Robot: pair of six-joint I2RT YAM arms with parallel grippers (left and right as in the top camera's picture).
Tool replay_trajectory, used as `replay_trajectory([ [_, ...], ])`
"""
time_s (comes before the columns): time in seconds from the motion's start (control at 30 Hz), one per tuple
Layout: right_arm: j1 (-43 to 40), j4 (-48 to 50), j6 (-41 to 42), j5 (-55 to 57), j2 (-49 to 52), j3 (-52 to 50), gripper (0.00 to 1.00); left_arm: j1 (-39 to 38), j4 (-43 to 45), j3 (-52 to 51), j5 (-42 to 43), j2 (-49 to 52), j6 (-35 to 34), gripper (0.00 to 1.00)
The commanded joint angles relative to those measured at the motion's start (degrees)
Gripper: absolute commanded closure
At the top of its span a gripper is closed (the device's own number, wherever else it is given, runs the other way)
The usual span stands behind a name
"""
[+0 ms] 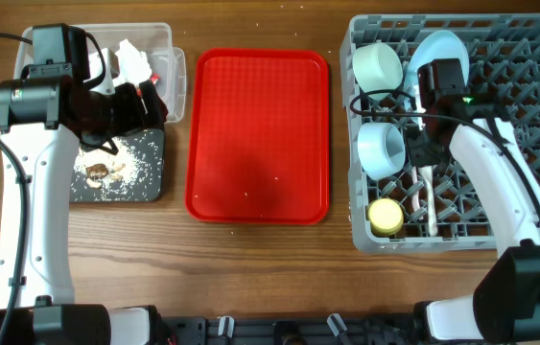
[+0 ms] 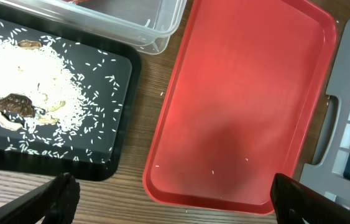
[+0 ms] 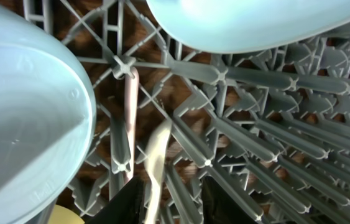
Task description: Sort waste into correct bins and load items into the dishwasher rack
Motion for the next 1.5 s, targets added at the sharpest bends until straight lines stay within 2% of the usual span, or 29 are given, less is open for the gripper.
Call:
replay_trajectory([
  [0.0, -0.09, -2.67, 0.26, -4.96, -2.23, 3.69, 0.6, 0.26, 0.17, 0.33, 0.07, -0.04, 0.13, 0.0],
  [0.03, -0.09, -4.68, 0.24, -7.26, -3.72, 6.05, 0.51, 0.26, 0.17, 0.33, 0.09, -0.04, 0.13, 0.0],
  [0.07, -0.09, -7.48, 0.13, -11.34, -6.23, 9.22, 0.23, 0.28, 0.17, 0.33, 0.07, -0.04, 0.13, 0.0],
  [0.1, -0.09, -10.51, 0.07, -15.34, -8.96, 12.04, 0.0, 0.28, 0.17, 0.33, 0.07, -0.04, 0.13, 0.0],
  [0.17, -0.09, -13.9, 1.11, -25.31, -14.78, 16.28, 0.0, 0.26, 0.17, 0.33, 0.07, -0.04, 0.13, 0.0],
  [0.23, -0.09, -11.98, 9.55, -36.09, -20.87, 16.52, 0.0, 0.26, 0.17, 0.33, 0.07, -0.04, 0.13, 0.0],
  [0.27, -0.09, -12.04, 14.43, -36.57, -23.8, 16.52, 0.0, 0.28, 0.17, 0.33, 0.07, -0.04, 0.13, 0.0],
  [0.33, -0.09, -12.17, 17.38, -36.5, -26.97, 16.52, 0.0, 0.26, 0.17, 0.33, 0.07, -0.04, 0.13, 0.0],
  [0.53, -0.09, -12.41, 10.8, -34.56, -32.13, 13.97, 0.01, 0.26, 0.17, 0.33, 0.07, -0.04, 0.13, 0.0],
  [0.6, -0.09, -5.22, 10.58, -34.6, -35.26, 7.85, 0.0, 0.26, 0.17, 0.33, 0.07, -0.04, 0.13, 0.0],
  [0.67, -0.09, 7.61, 10.54, -34.56, -43.91, -5.09, 0.0, 0.26, 0.17, 0.33, 0.07, -0.04, 0.13, 0.0],
  [0.77, -0.09, 30.23, 10.6, -34.38, -61.68, -31.1, 0.0, 0.28, 0.17, 0.33, 0.07, -0.04, 0.13, 0.0],
  [0.93, -0.07, 53.64, 8.98, -33.55, -80.65, -58.82, 0.0, 0.26, 0.17, 0.33, 0.07, -0.04, 0.13, 0.0],
  [1.07, 0.44, 56.98, 4.28, -33.53, -87.25, -66.25, 0.0, 0.28, 0.17, 0.33, 0.07, -0.04, 0.13, 0.0],
  [1.2, 0.44, 60.33, 4.33, -33.29, -89.48, -70.44, 0.0, 0.28, 0.17, 0.33, 0.07, -0.04, 0.13, 0.0],
  [1.33, 0.55, 60.19, 4.37, -28.59, -91.8, -71.06, 0.0, 0.26, 0.17, 0.33, 0.09, -0.04, 0.13, 0.0],
  [1.47, 0.52, 60.04, 4.59, -28.59, -91.67, -71.04, 0.0, 0.28, 0.17, 0.33, 0.07, -0.04, 0.13, 0.0],
])
